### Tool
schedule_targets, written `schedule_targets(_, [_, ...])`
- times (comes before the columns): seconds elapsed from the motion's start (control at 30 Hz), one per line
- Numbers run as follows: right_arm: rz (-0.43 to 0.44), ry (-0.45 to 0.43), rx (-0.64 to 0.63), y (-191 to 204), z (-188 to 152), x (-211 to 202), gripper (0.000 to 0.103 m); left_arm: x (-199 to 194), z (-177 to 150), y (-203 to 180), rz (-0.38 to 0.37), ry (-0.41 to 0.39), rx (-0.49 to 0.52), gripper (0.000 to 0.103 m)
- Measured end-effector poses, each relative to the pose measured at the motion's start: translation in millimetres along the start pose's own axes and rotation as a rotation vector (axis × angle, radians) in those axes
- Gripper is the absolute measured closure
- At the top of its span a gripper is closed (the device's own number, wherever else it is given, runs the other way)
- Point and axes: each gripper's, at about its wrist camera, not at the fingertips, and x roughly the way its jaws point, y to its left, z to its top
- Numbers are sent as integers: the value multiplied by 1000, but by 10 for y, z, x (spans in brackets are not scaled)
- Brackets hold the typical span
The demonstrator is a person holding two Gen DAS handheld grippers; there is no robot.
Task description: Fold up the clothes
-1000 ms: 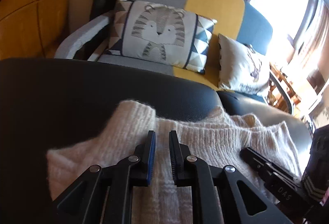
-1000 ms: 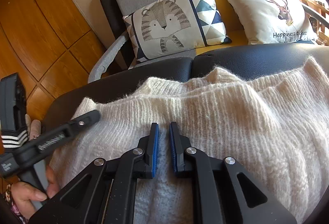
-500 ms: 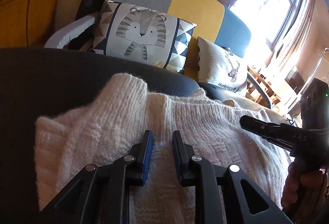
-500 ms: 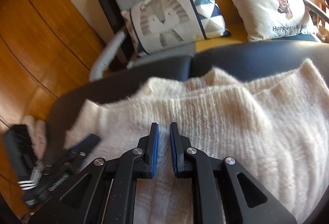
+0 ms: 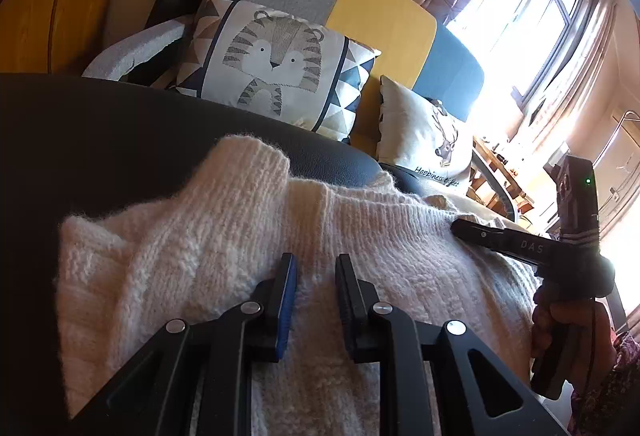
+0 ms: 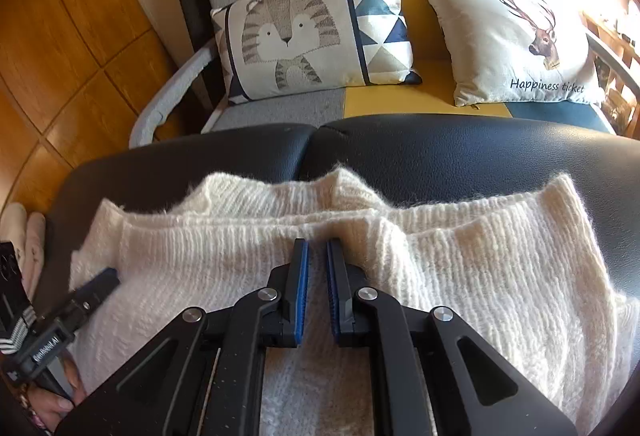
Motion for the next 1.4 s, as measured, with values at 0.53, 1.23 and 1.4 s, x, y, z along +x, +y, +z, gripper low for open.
schedule_targets(0.53, [-145,-105,128,-923,-440,-552,78,-41,-41,7,-35,17,-10,83])
schedule_targets(1.23, [-203,-67,24,-514,-1076,-1266,28,-545,-351,-664,124,77,174,83])
schedule_targets(1.4, [-307,43,-142,-402,-1093,-902,95,-348,-438,-521,132,100,179,82])
